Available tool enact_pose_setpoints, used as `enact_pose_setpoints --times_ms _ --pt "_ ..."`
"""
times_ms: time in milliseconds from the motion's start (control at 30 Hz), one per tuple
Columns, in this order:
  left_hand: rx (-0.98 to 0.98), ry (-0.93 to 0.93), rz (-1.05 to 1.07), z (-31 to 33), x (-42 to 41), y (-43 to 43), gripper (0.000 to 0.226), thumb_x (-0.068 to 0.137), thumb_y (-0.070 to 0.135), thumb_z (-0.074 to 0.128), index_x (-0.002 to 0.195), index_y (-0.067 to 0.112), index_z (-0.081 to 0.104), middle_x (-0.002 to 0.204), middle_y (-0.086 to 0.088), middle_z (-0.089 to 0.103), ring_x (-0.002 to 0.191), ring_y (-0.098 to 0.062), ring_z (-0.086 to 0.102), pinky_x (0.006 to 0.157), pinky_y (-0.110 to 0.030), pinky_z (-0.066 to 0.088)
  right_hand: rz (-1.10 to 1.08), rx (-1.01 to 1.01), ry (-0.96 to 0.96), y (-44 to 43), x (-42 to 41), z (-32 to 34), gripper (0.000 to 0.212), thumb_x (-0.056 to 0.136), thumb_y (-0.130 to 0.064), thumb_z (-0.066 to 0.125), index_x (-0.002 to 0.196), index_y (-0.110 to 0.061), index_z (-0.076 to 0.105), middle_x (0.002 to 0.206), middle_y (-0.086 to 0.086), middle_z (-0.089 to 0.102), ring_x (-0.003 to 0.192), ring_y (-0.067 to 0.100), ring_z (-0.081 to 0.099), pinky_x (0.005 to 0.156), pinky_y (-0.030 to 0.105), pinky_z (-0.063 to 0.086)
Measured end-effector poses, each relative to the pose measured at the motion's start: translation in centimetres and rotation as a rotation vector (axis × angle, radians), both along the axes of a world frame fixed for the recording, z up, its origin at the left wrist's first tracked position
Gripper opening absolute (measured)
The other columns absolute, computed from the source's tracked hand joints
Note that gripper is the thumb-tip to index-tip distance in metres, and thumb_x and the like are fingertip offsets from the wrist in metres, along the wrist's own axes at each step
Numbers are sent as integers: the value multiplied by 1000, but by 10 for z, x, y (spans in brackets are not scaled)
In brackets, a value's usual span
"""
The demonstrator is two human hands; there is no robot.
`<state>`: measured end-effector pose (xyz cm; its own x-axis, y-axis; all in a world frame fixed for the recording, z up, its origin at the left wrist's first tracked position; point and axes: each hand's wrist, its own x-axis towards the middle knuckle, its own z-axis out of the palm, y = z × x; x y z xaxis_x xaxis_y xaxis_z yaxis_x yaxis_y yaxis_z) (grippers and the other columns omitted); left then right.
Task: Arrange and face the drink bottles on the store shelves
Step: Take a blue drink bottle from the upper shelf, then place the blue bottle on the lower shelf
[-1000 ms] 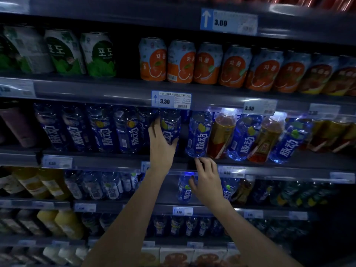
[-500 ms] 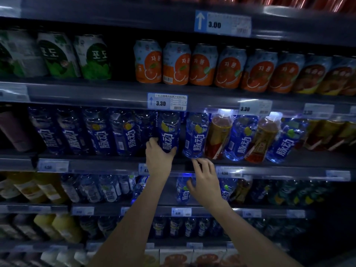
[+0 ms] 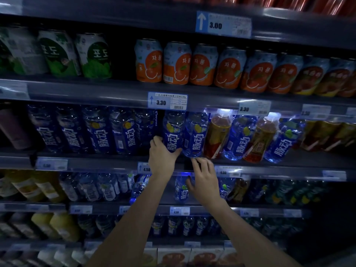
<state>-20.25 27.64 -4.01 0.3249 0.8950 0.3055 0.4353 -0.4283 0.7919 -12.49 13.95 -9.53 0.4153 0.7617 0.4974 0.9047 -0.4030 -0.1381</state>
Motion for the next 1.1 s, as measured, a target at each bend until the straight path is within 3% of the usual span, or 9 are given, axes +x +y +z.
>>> enact_pose_setpoints --times_ms 100,300,633,867,967,1100 --pt "-11 -11 -37 0 -3 1 67 67 41 82 113 12 42 115 -6 51 99 -25 57 70 -39 50 -7 0 8 0 -1 -1 63 85 -41 46 136 -4 48 128 11 51 122 29 44 107 44 37" --pt "-14 14 -139 -4 -17 9 72 71 38 81 126 11 43 124 -8 52 110 -26 54 91 -45 46 -13 9 5 1 -2 -1 63 86 -41 47 137 -5 47 129 10 51 122 28 44 109 44 36" --pt "145 123 -60 -28 -76 19 63 79 40 74 130 14 49 130 -8 51 123 -29 44 105 -47 32 -12 64 -24 1 -3 -3 59 86 -40 49 131 -3 54 124 11 54 119 28 45 106 44 40" --pt "159 -5 -41 -84 -132 -2 49 86 38 67 127 15 50 133 -4 46 122 -22 42 102 -41 41 -27 150 -4 5 -18 -12 58 88 -39 59 132 0 53 128 18 53 122 35 46 108 50 35" --pt "94 42 -4 -112 -150 -10 50 84 31 71 126 11 52 129 -7 49 119 -25 46 98 -45 44 84 234 19 9 -40 -29 56 92 -39 55 133 -2 51 131 17 51 124 34 44 109 48 35" --pt "-10 125 2 -145 -161 -14 50 84 29 72 125 10 51 128 -8 48 115 -26 49 92 -46 47 161 128 93 17 -70 -62 57 94 -42 51 136 -3 47 135 16 49 127 33 44 110 46 37"
